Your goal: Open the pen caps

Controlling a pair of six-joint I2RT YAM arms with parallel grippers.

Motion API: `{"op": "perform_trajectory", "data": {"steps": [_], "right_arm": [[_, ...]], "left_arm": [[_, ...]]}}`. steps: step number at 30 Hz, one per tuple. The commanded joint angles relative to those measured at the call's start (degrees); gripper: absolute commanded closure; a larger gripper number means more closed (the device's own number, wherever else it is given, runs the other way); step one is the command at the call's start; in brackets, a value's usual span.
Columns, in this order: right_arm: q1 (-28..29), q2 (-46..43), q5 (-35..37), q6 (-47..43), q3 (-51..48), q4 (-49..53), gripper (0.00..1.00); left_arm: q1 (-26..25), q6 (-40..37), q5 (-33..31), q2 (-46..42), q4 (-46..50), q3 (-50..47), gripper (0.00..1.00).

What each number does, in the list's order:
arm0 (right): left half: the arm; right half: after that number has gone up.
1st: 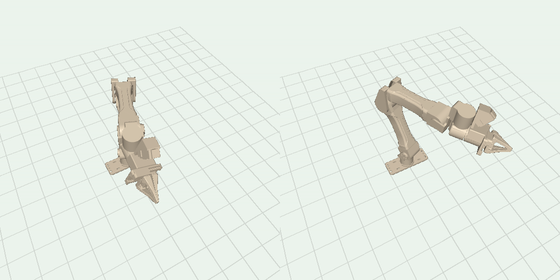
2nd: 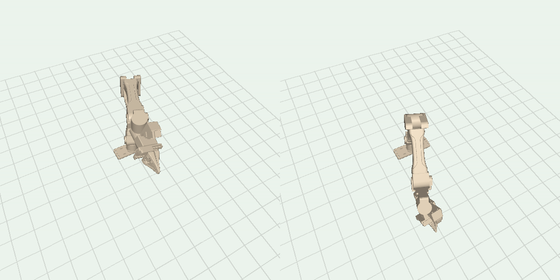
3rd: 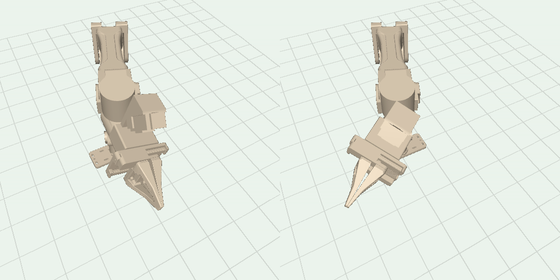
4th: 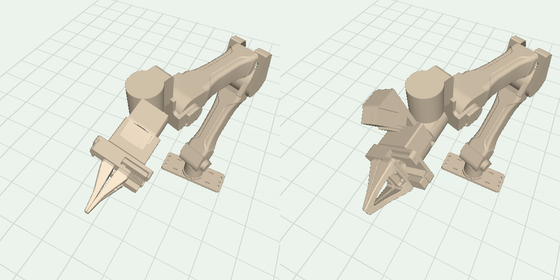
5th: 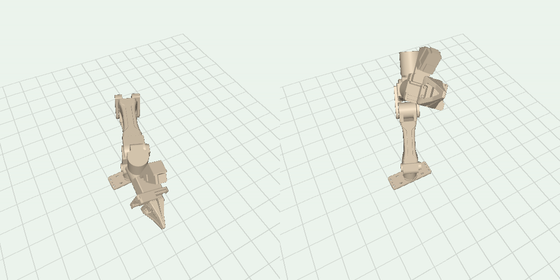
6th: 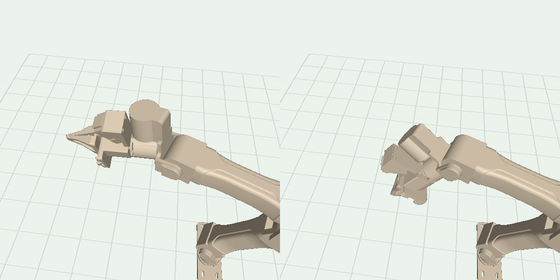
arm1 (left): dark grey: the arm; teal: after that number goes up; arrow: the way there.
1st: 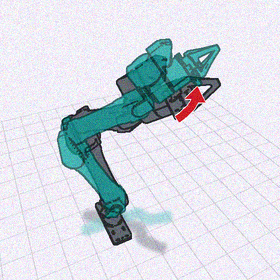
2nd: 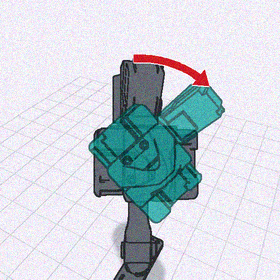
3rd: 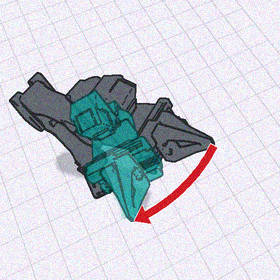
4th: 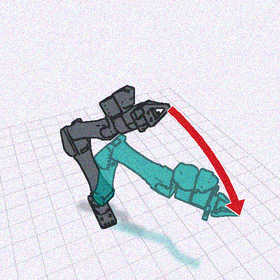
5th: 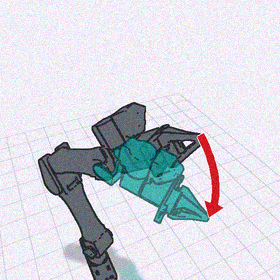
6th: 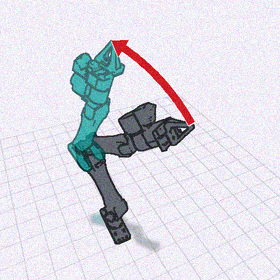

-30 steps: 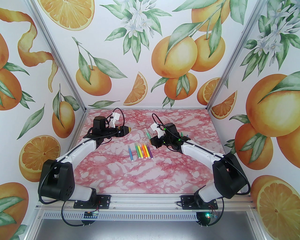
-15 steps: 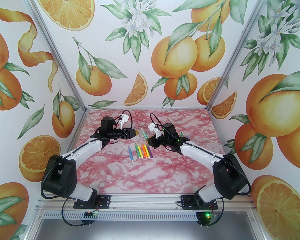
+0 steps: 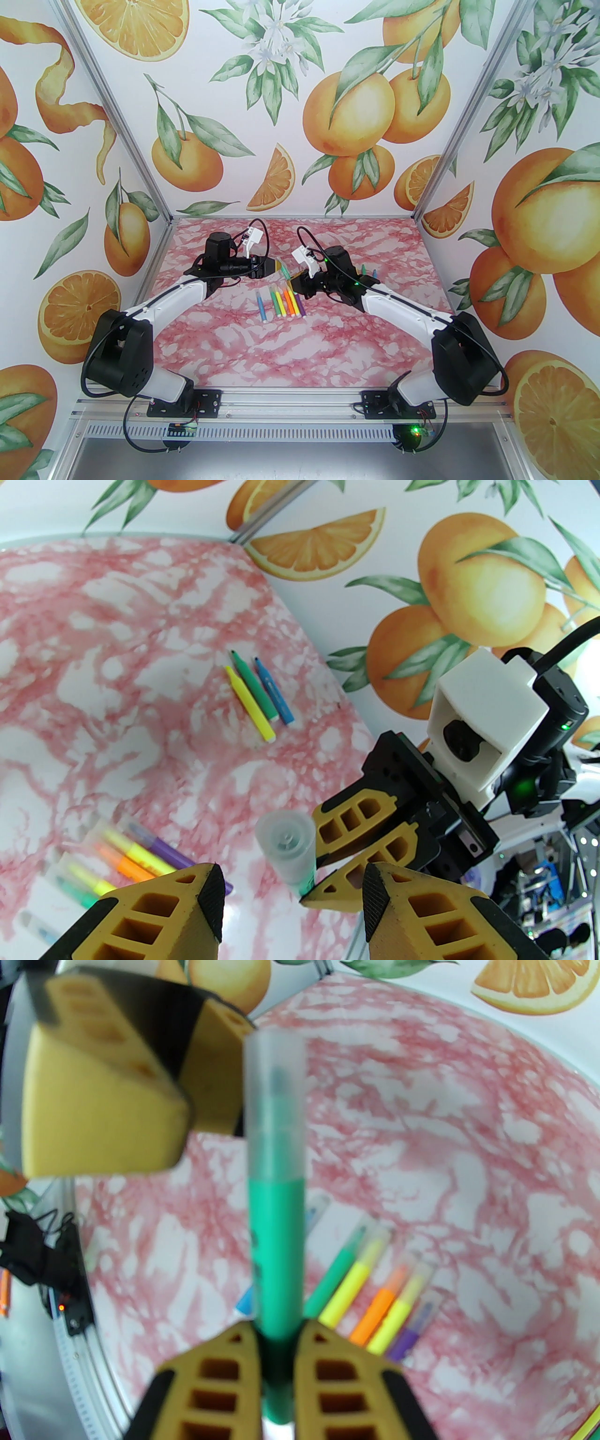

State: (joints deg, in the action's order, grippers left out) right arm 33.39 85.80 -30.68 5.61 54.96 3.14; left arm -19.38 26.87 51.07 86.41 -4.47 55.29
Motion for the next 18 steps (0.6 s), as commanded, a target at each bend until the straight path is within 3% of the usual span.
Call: {"op": "perform_trajectory", "data": {"steps": [1,18], "right_arm": [[0.6,-0.2,-1.4,0.0,0.4,-1.1,1.0],[1.6,0.7,-2.2,-0.3,0.9,-0.5,1.0]], "left_arm": [[-0.5,-0.1,1.3,0.3,-2.0,1.9,0.5],[-0.9,-0.2,0.1,0.7,-2.6,1.9,0.66]]}}
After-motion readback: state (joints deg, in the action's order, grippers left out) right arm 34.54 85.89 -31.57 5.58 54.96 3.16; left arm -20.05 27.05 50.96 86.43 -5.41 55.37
